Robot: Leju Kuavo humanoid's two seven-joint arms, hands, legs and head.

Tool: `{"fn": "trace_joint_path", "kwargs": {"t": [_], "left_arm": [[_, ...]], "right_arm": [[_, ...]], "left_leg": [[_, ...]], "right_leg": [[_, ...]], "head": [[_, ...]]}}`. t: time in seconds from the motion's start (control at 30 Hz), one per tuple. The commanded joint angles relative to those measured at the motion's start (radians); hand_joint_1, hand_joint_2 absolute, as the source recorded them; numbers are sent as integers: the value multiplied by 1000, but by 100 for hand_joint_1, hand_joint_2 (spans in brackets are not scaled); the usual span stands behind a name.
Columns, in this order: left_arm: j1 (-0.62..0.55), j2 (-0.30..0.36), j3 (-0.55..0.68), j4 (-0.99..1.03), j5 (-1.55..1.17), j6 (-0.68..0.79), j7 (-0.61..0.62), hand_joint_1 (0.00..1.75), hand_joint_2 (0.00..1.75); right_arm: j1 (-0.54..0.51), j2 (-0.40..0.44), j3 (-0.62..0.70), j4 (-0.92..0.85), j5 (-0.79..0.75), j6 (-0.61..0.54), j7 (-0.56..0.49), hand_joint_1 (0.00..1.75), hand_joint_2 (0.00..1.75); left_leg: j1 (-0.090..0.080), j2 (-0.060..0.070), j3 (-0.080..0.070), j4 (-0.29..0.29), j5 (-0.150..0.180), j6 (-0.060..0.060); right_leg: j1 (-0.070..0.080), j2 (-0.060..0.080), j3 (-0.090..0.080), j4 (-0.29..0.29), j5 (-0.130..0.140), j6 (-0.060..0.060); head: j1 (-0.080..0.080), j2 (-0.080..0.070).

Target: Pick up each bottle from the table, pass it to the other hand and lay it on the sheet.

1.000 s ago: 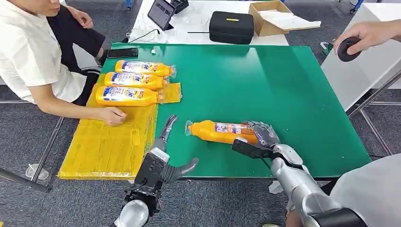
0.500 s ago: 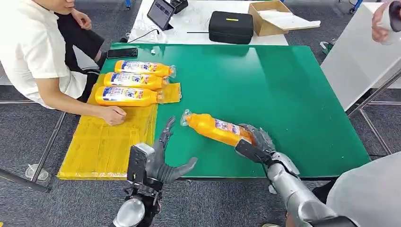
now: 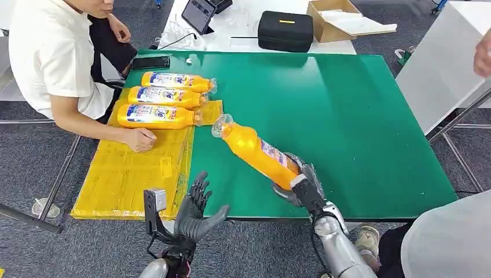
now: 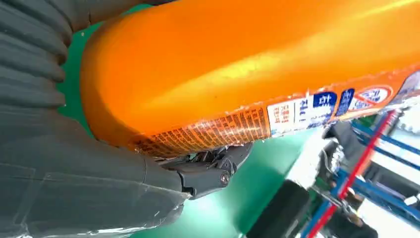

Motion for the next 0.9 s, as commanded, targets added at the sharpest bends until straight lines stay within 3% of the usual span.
{"fn": "trace_joint_path", "kwargs": {"t": [0.03, 0.13, 0.2, 0.3, 0.57, 0.87, 0.9], "left_arm": [[2, 41, 8, -31, 81, -61, 12, 0, 175], [-20, 45, -5, -61, 51, -116, -1, 0, 175], [-35, 33, 3, -51, 24, -145, -4, 0, 175], [-47, 16, 16, -34, 9, -170, 7, 0, 175], [-70, 0, 36, -28, 18, -181, 10, 0, 175], [-106, -23, 65, -29, 35, -165, -1, 0, 175], [-106, -26, 72, -34, 45, -163, -3, 24, 175]], "right_arm": [[84, 57, 137, -210, -33, 10, 11, 148, 175], [38, 74, 200, -95, -38, 50, 38, 159, 175], [2, 72, 264, 3, -15, 90, 18, 143, 175], [-20, 98, 319, 84, 4, 93, -15, 154, 175], [-50, 134, 385, 109, 37, 84, -10, 157, 175], [-57, 158, 448, 132, 49, 80, -19, 175, 175], [-54, 158, 453, 133, 44, 85, -25, 173, 175]], "left_leg": [[-1, 4, 6, 0, -3, 0], [1, 2, 1, 0, -1, 0], [0, 3, 4, 0, -1, 0], [0, 6, 6, -1, -1, 1], [0, 4, 4, -1, -1, 1], [0, 1, 1, 0, 0, 0], [0, 1, 3, -1, 0, 1]], "right_leg": [[0, 2, 4, 1, -3, -3], [1, 1, -1, 0, 0, -1], [1, 1, 2, 1, -1, -2], [1, 4, 3, -1, 0, -2], [1, 2, 2, 0, -1, -2], [1, 0, 0, 0, 0, -1], [1, -1, 2, 0, -1, -2]], "head": [[0, 0], [0, 0], [0, 0], [0, 0], [0, 0], [0, 0], [0, 0]]}}
